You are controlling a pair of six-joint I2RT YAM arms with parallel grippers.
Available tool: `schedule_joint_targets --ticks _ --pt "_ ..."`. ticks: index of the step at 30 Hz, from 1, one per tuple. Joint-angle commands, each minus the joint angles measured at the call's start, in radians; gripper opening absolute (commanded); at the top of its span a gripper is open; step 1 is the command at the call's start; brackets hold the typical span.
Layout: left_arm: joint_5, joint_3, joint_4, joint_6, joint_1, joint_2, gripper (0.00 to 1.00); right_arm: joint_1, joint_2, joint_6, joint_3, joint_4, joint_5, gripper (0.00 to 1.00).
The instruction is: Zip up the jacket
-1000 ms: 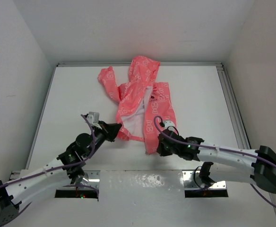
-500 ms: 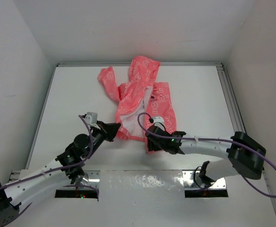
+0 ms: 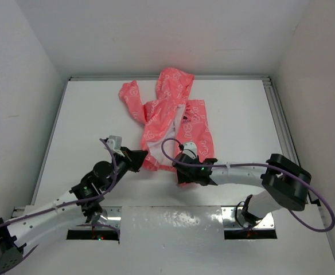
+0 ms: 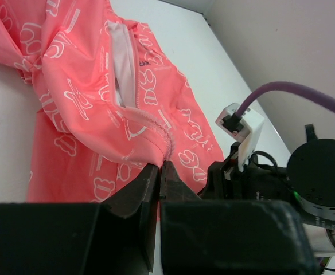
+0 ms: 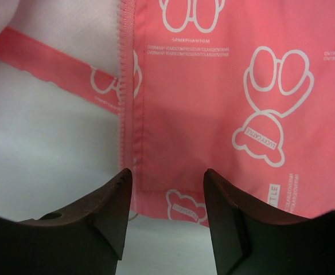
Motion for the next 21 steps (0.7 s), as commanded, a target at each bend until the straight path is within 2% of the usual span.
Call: schedule_joint_targets --ticks 1,4,10,12,15,21 --pt "0.012 0.020 0.050 0.020 0.011 -0.030 0.00 0.004 0.022 0.000 0.024 0.024 0.022 0.53" --pt "-0.022 0.035 0.021 0.024 0.011 -0.013 0.00 0.004 0.028 0.004 0.015 0.053 0.007 0.53" --pt "-0.003 0.027 0.044 0.022 0.011 -0.010 0.00 0.004 0.041 0.016 -0.004 0.072 -0.007 0.50" --pt "-0.017 0.035 0.020 0.019 0.011 -0.010 0.00 0.004 0.044 0.006 0.013 0.058 -0.004 0.43" --pt "0.003 0.024 0.046 0.020 0.011 -0.019 0.00 0.006 0.041 0.009 0.026 0.049 0.002 0.38" --pt "0.000 0.027 0.030 0.020 0.011 -0.025 0.00 0.020 0.002 0.013 0.039 0.003 0.011 0.42"
